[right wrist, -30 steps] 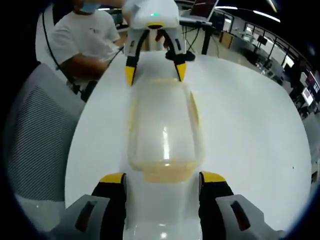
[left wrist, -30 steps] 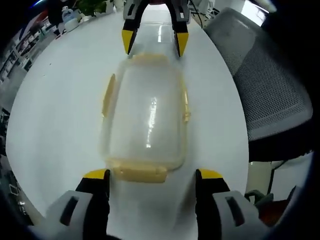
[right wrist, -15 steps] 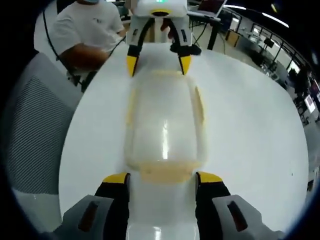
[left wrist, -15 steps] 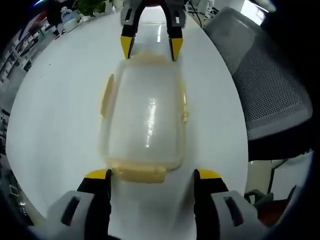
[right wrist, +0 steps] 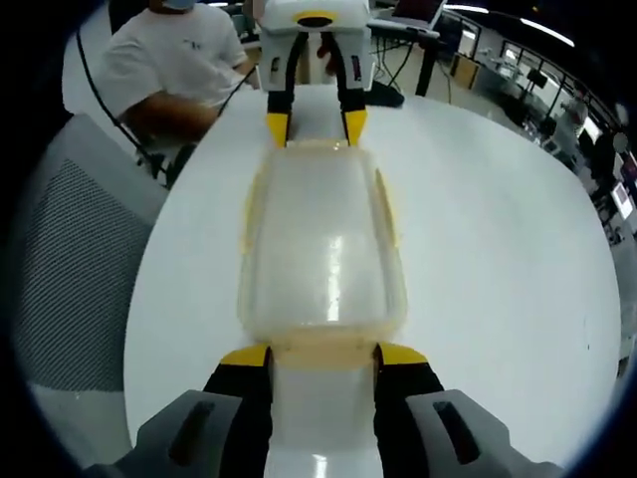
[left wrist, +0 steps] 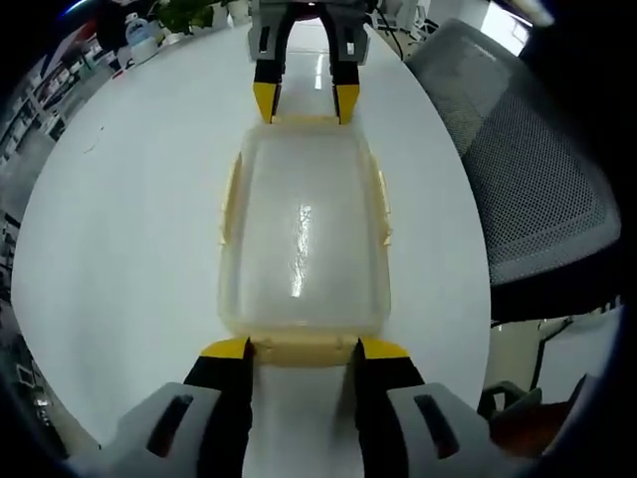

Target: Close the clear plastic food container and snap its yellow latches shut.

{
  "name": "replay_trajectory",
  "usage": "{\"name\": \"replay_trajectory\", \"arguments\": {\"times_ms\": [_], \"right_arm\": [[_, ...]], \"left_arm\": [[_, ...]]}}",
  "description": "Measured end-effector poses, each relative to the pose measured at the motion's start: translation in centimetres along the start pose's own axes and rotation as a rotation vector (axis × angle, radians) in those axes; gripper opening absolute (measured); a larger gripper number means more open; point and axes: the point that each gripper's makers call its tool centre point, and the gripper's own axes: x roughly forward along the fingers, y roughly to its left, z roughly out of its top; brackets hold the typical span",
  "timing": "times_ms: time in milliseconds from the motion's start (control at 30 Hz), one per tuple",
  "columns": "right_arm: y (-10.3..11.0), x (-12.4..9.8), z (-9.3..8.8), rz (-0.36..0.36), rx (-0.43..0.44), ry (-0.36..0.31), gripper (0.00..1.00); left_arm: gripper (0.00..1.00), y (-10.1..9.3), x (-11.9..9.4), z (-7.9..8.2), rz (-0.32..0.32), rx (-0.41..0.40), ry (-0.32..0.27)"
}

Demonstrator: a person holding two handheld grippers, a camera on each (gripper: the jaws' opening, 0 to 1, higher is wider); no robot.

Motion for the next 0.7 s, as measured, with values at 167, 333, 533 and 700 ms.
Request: {"name": "replay_trajectory", "arguments": {"times_ms": [167,333,533,700], "right_arm": [[0.01,0.13,0.04,0.000,-0.004,0.050,0.38],[-0.04,0.17,0.01,0.000,-0.005,0.077,0.38],[-0.08,0.31,0.10,0.010,-0.025,0.138,0.38],[-0.19,0.30,0.00,0.015,-0.022,0.157,0.39]], "left_arm": [[0.39,0.11,-0.06,-0.10,-0.003,0.006,-0.007],[0.38,0.14,-0.04,-0.04,-0.004,0.004,-0.029],[0.38,0.23,-0.01,-0.06,-0.004,0.001,-0.022],[0.39,0.21,-0.01,0.07,-0.003,-0.001,-0.006]]}}
